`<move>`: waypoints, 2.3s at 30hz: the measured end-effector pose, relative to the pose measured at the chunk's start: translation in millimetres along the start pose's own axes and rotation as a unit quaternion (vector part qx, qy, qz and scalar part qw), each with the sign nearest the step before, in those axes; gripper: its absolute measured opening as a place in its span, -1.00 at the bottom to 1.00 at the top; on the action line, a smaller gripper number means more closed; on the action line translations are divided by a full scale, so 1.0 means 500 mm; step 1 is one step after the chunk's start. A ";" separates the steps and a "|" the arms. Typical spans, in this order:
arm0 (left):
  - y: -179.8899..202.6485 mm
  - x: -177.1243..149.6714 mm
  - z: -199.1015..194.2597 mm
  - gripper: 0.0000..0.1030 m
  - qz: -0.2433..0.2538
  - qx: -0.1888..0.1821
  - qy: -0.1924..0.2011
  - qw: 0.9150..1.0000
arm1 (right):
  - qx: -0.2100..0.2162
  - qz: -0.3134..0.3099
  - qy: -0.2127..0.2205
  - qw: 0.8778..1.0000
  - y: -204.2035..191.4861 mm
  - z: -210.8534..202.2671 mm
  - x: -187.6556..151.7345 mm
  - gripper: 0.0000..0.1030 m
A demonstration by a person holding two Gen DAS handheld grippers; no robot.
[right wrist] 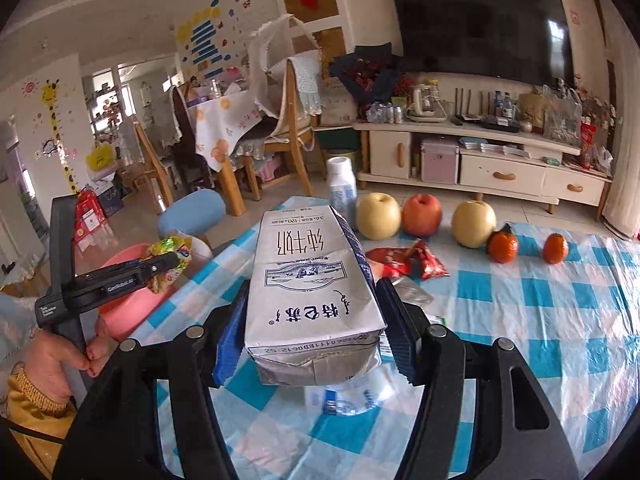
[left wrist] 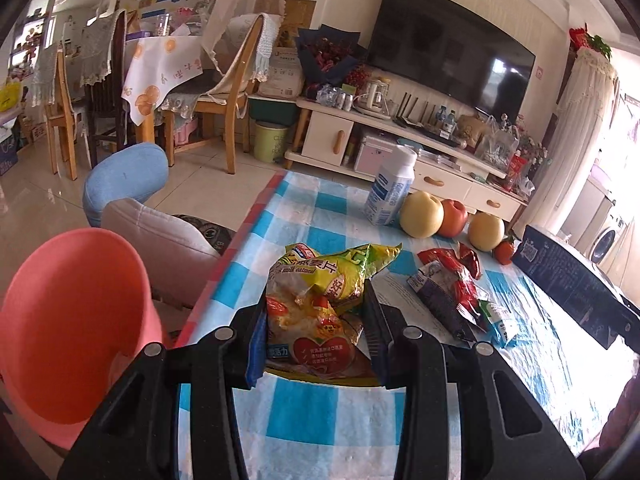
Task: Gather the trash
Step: 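Carry the chips bag and milk carton over the pink bucket, then open both tools to drop the chips bag and carton into the bucket, then move both tools back over the table toward the remaining packets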
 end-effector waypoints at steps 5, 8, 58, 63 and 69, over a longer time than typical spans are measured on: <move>-0.104 0.004 -0.036 -0.19 -0.043 0.039 0.017 0.998 | 0.054 -0.055 -0.018 0.997 -0.167 0.048 -0.002 0.21; -0.183 -0.003 -0.057 -0.19 -0.082 0.064 0.024 0.994 | 0.083 -0.086 -0.029 0.992 -0.261 0.079 -0.001 0.21; -0.439 -0.009 -0.268 0.84 -0.265 0.297 0.133 0.908 | 0.121 -0.047 0.054 0.990 -0.458 -0.021 0.048 0.83; -0.372 0.036 -0.269 0.86 -0.211 0.283 0.141 0.925 | 0.081 -0.001 0.086 0.993 -0.312 -0.080 0.082 0.87; -0.255 0.083 -0.221 0.86 -0.140 0.238 0.131 0.952 | -0.001 0.051 0.106 0.993 -0.106 -0.094 0.082 0.88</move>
Point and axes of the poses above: each gripper's, at about its wrist camera, not at the fingertips, and z roughly the way its jaws point, y to its right, x to its top, the point moved 7 cm from there along z, roughly the way its jaws point, and after that the axes turned 11 degrees about z, right-handed, at the moved point
